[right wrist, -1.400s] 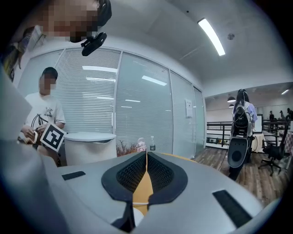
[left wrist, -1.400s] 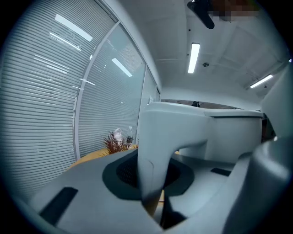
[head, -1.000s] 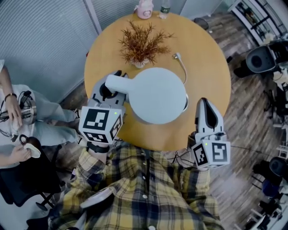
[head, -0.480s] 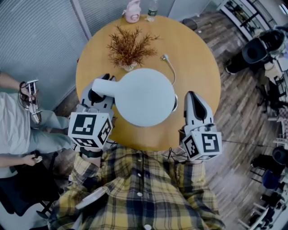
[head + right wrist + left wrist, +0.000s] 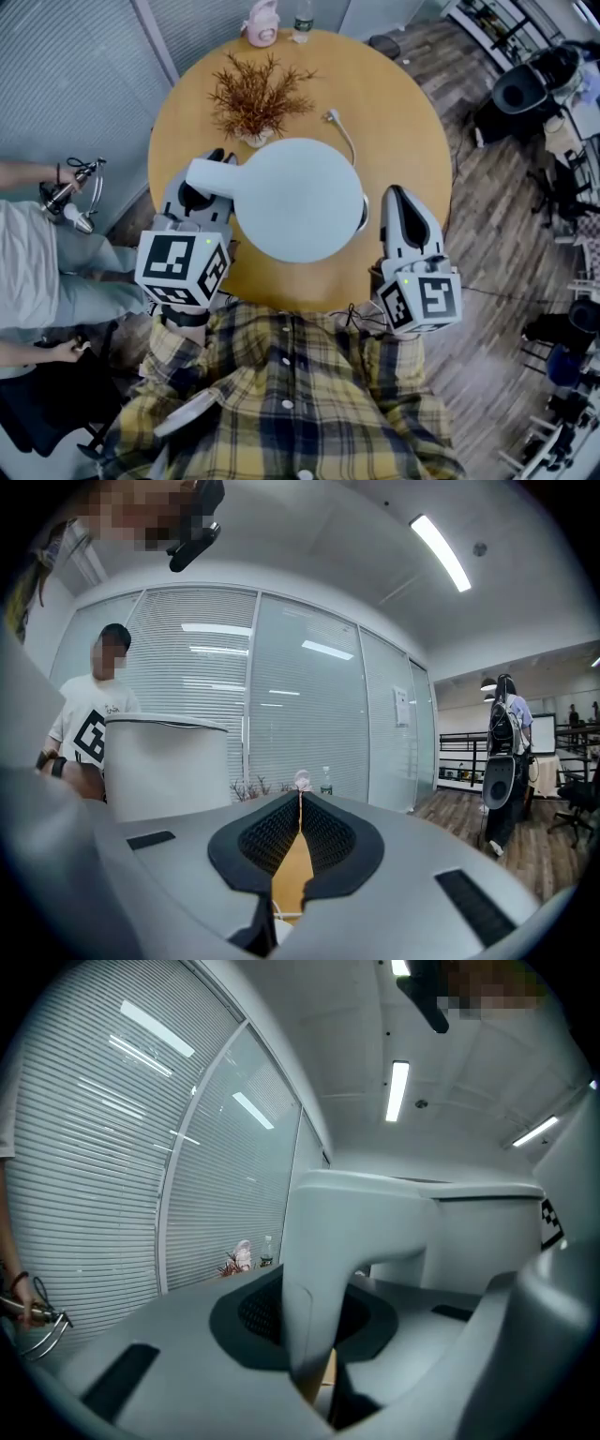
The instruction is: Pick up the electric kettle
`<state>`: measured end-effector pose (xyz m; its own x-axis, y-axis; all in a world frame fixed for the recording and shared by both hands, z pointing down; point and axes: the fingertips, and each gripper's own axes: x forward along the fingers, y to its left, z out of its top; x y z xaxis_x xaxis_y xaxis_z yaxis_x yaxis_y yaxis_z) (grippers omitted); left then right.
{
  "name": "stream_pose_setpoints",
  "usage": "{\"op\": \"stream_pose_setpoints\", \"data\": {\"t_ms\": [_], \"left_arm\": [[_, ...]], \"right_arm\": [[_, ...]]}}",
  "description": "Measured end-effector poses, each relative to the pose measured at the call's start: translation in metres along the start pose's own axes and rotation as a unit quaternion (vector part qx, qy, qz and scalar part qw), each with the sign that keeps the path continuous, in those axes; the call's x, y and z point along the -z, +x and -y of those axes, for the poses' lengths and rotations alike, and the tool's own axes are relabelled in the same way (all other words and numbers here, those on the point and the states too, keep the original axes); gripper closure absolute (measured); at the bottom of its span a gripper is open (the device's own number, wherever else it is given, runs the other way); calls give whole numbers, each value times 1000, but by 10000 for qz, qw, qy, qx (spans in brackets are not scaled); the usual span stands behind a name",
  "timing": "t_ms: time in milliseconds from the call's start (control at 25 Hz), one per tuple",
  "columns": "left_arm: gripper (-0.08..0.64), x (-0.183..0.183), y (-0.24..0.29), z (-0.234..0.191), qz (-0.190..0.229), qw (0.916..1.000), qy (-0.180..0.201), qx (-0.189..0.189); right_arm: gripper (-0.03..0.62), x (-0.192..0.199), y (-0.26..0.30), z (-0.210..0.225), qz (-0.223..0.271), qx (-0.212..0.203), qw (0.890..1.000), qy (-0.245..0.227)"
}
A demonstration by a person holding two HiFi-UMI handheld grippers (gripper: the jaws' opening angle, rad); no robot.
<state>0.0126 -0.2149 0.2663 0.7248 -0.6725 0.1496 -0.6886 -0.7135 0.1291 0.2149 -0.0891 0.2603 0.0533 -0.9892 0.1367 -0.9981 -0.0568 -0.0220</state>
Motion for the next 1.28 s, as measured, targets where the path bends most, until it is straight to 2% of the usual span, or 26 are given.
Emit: {"op": "stream_pose_setpoints", "data": {"t_ms": [240, 1280], "left_arm": [[500, 1, 1, 5, -10, 10000, -3, 42], [500, 6, 3, 24, -49, 9996, -74, 275]], "right_arm": [[557, -8, -4, 0, 72, 24, 10000, -55], [560, 1, -23, 5, -20, 36, 9999, -125]]}}
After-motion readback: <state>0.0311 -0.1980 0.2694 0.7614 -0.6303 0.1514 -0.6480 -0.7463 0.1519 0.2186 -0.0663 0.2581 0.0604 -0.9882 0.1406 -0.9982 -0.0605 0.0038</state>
